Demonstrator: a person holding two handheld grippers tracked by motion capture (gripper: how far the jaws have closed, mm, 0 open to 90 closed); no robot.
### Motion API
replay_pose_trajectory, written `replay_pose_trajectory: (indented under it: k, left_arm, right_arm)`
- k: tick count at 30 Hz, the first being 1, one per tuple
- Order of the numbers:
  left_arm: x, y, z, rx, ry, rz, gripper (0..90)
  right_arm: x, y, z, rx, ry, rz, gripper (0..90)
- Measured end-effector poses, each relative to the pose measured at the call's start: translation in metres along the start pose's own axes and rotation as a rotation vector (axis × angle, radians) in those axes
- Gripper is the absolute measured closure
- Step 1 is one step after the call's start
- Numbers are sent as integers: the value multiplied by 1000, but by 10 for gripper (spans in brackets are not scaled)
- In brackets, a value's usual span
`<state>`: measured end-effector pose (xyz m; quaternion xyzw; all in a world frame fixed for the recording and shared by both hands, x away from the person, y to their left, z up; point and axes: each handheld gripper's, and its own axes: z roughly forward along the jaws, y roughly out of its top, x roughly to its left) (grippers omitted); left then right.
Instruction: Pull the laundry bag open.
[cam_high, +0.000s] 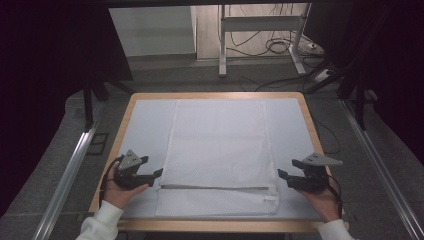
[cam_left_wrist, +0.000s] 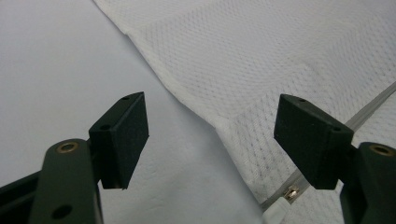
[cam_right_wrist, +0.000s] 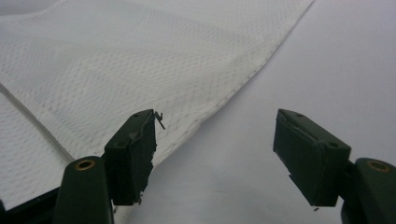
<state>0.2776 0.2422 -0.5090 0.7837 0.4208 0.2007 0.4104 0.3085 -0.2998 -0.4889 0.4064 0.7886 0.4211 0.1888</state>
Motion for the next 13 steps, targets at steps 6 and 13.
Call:
replay_pose_trajectory:
  k: [6,13]
  left_arm:
    - [-1,-1,0,5,-1,-2,268]
    - [-2,0,-1,1,-11,-2,266]
  right_arm:
    - [3,1,1,-2,18,-8,302]
    - [5,2,0,-30,42,-2,301]
